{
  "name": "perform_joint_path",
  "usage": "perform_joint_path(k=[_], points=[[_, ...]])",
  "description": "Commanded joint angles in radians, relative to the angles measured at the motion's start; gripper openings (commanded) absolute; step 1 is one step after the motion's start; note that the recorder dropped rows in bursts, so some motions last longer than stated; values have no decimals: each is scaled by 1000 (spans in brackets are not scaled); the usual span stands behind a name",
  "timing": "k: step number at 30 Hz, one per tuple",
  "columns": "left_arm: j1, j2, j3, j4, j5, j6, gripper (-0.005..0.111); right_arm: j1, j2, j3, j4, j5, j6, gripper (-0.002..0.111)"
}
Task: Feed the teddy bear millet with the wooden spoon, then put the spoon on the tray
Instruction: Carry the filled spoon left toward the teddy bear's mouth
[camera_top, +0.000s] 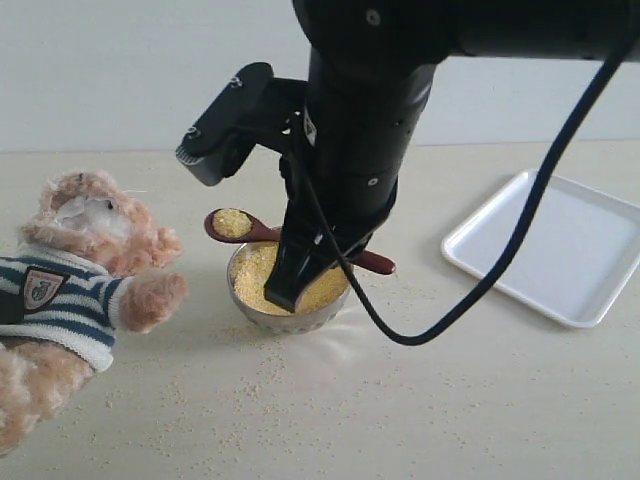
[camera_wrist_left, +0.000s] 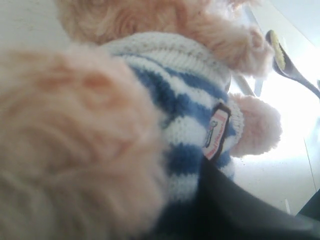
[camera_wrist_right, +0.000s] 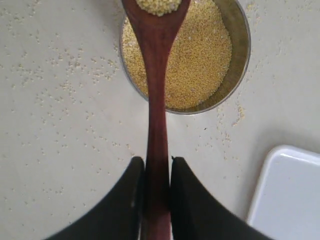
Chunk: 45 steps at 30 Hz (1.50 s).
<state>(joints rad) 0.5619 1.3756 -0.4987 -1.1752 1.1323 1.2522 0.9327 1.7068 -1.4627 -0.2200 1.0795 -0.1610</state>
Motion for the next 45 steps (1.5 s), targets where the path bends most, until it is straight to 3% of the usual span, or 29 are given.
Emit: perform_joint_path(k=[1,12,29,45], points=[[3,-1,-6,-24,16,-2,5,57,-9,-66,-26,64,-16,0],[3,-1,-6,-24,16,-2,5,165,65,-198,-85,108,-62,0],[3,-1,-6,-24,16,-2,5,175,250,-432,-184,60,-111,0],[3,-1,-6,-24,16,-2,5,210,336,-442,-414,8,-105,0]])
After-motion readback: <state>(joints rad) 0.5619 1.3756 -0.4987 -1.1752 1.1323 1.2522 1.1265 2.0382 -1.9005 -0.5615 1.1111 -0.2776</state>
